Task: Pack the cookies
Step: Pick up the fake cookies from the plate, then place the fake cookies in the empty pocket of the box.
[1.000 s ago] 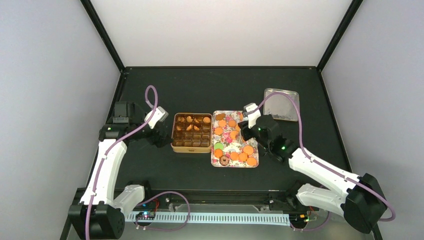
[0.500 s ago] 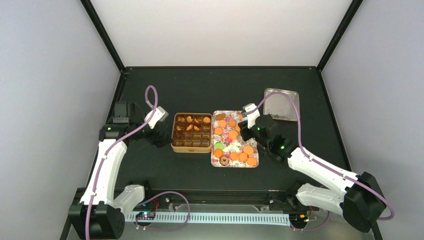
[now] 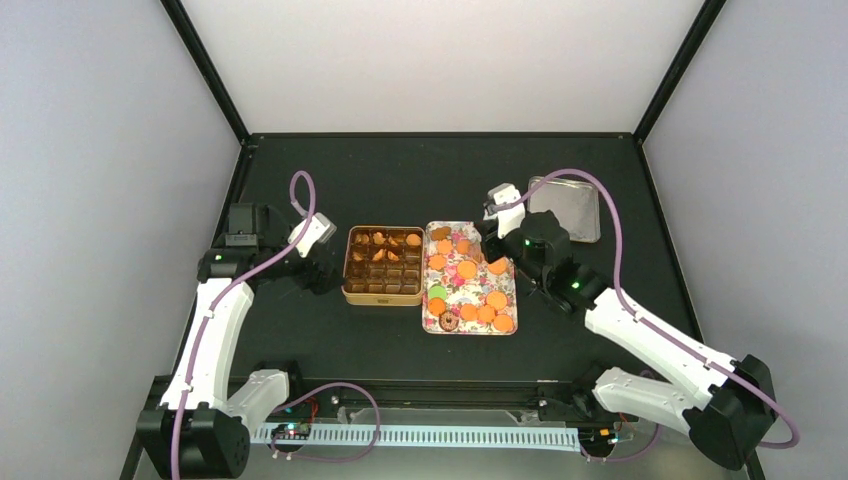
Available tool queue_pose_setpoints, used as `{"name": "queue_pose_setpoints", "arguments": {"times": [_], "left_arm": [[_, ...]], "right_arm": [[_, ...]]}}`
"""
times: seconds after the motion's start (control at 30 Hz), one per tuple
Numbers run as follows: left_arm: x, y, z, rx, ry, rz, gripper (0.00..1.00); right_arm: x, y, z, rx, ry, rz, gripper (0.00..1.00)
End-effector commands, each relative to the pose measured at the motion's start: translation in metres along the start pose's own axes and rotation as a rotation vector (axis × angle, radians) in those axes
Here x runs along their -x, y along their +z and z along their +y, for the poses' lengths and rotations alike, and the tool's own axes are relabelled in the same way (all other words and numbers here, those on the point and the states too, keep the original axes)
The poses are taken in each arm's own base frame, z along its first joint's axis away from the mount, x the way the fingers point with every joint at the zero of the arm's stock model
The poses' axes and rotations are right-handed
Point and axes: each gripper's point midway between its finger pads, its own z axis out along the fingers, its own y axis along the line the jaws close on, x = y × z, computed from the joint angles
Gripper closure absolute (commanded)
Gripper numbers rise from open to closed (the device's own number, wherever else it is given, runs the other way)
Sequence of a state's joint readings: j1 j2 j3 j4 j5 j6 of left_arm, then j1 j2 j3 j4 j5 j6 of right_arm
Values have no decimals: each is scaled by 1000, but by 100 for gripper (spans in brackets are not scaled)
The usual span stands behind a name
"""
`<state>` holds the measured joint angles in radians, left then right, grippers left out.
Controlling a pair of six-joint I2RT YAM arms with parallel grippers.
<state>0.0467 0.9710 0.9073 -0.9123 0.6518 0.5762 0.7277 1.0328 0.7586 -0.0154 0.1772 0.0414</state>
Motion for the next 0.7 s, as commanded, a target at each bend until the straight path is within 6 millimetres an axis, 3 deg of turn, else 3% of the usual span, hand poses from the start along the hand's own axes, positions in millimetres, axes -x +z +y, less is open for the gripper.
{"name": "queue_pose_setpoints", "arguments": {"times": [0.0,0.3,0.5,0.67], "left_arm": [[4,-6,8,37,11,-6,3],[-17,-4,30,87,-44,28,3],[-61,7,69,193,-93,120,4],[-81,26,92,226,-176,161,11]], "right_arm": [[38,-2,7,43,-7,-89,99],[76,46,66,252,2,-87,99],[72,84,100,302,-42,-33,99],[61,107,110,314,-52,5,99]]}}
